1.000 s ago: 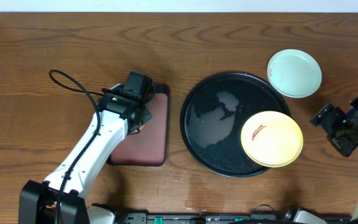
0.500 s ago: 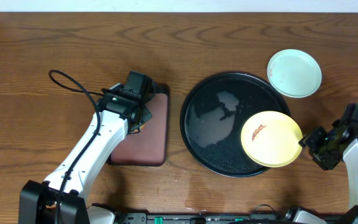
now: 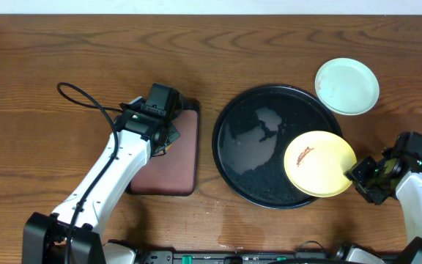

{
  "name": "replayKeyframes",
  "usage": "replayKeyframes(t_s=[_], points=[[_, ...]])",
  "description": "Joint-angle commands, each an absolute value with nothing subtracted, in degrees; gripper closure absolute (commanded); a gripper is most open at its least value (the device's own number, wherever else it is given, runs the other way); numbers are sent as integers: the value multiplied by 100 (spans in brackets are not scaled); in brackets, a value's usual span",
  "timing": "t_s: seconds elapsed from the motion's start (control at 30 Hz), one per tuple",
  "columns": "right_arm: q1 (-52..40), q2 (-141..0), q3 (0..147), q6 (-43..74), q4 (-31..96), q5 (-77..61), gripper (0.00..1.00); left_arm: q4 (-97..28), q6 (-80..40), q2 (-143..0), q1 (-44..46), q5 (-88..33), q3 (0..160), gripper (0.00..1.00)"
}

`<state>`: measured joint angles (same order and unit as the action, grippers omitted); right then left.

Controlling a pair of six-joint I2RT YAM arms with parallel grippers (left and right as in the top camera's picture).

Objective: Clean dirty plates on tray and stack at the side
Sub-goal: 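Slide the yellow plate to the tray center with the right gripper, then bring the sponge from the small tray over the yellow plate with left gripper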

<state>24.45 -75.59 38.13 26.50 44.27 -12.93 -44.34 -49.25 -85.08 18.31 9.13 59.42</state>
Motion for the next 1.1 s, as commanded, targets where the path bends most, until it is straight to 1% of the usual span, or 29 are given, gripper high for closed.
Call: replayKeyframes(t_s=[0.0, 0.1, 0.23, 0.27, 0.4, 0.5, 0.57, 0.7, 0.87, 1.0, 1.07], points=[[2281, -7537, 3765, 2698, 4403, -1339, 61, -4427, -4936, -8547, 1806, 939, 5918, 92], [2198, -7537, 3765, 2698, 4333, -1310, 71, -4429, -4936, -8547, 1806, 939, 5918, 92], [2071, -7537, 3765, 2696, 4237, -1310, 96, -4427, -4936, -8547, 1806, 939, 5918, 92], [2036, -7537, 3765, 2696, 4213, -1313, 99, -4427, -4936, -8547, 1806, 939, 5918, 92], [1789, -7537, 3765, 2689, 4056, -1411, 99, -4423, -4936, -8547, 1806, 939, 5918, 92], [1413, -7537, 3765, 2563, 3752, -1931, 99, -4381, -4932, -8547, 1806, 858, 5918, 92], [1100, -7537, 3765, 2567, 3459, -2165, 99, -4276, -4890, -8547, 1806, 598, 5918, 92], [368, -7546, 3765, 2613, 2919, -2121, 99, -3988, -4480, -8547, 1809, -30, 5918, 92], [-226, -7684, 3765, 2499, 2429, -2038, 99, -3922, -4278, -8545, 1861, -401, 5918, 93], [-349, -7996, 3765, 2051, 2121, -2029, 99, -3415, -3122, -8536, 2029, -1153, 5918, 93], [-346, -8246, 3765, 2053, 1992, -2062, 99, -3188, -2840, -8530, 2121, -1555, 5918, 92]])
